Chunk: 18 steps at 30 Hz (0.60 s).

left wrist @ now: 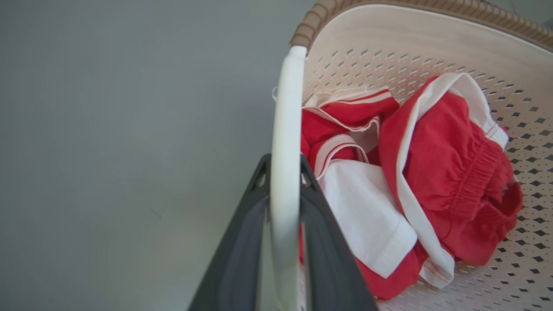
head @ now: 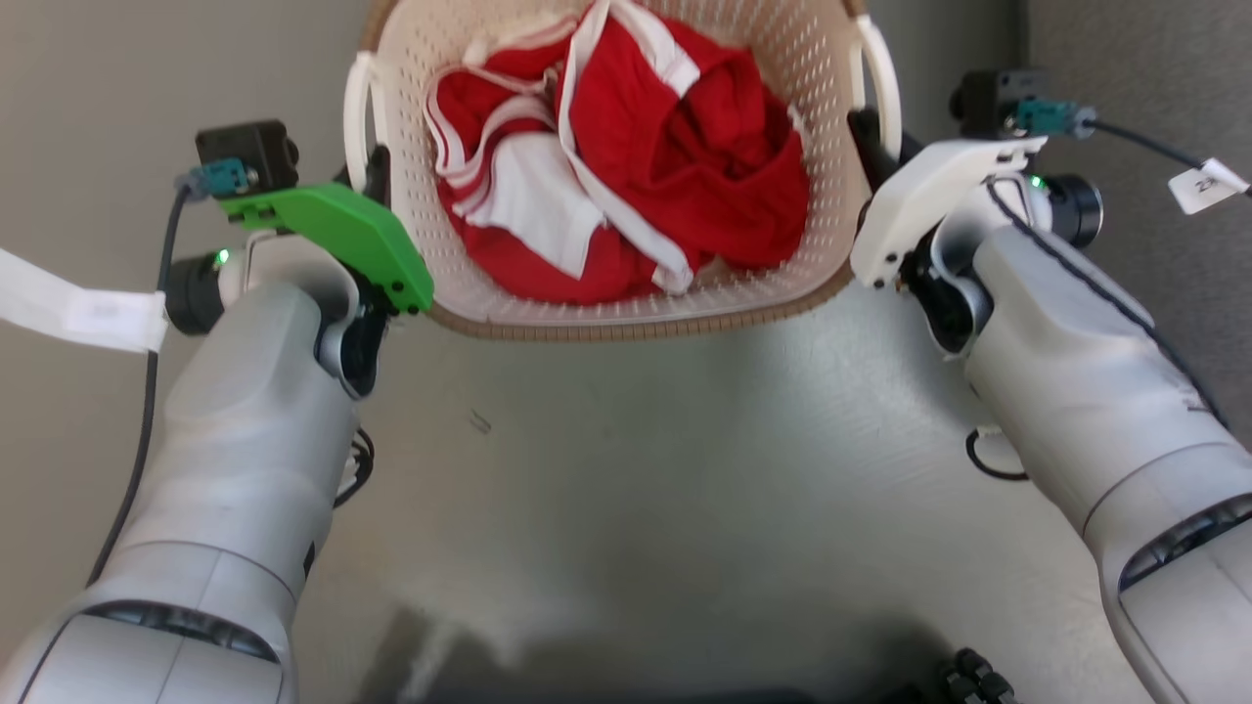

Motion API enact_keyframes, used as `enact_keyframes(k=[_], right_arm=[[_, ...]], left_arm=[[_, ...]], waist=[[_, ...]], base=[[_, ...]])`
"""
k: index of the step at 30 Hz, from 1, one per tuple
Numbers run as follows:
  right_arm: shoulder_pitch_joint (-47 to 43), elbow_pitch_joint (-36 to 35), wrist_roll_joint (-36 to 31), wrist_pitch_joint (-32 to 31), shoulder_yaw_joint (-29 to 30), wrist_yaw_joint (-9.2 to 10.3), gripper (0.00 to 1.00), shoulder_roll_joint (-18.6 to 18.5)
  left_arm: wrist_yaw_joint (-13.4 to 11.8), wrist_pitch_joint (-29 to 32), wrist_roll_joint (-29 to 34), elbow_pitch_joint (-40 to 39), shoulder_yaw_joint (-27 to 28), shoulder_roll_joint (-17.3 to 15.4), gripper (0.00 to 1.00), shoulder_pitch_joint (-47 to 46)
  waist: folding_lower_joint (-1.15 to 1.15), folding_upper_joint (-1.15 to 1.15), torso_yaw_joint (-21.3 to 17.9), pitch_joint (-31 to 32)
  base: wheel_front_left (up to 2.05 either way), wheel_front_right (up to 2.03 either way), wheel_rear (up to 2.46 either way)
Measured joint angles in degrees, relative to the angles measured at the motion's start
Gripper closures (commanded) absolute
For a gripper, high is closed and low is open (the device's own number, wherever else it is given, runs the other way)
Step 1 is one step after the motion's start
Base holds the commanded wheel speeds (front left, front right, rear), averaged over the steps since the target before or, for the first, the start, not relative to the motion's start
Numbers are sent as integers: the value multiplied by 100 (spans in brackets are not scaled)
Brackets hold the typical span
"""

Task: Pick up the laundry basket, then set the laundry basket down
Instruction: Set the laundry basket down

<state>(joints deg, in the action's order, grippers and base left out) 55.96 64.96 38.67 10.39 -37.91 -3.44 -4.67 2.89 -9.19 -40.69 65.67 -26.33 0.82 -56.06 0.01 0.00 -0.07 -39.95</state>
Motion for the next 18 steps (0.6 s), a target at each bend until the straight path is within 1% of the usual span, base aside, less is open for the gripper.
enact_keyframes(k=[5,6,15,18], right_arm=[[213,-18,-13,127,43,12,100,-13],[237,-19,-27,144,43,38,100,-13],[403,-7,-93,274,53,114,100,-42],[477,3,-97,279,67,200,100,-46]], left_arm=[[-84,-175,42,-9,-2,-4,100,-194],[-91,-181,65,-5,-3,-4,100,-218],[-108,-354,220,-11,-16,-3,100,-435],[-111,-357,224,-13,-18,3,100,-517]], waist=[[0,0,30,-388],[0,0,36,-458],[0,0,82,-962],[0,0,95,-1079]], base=[[0,0,0],[0,0,0],[0,0,0],[0,0,0]])
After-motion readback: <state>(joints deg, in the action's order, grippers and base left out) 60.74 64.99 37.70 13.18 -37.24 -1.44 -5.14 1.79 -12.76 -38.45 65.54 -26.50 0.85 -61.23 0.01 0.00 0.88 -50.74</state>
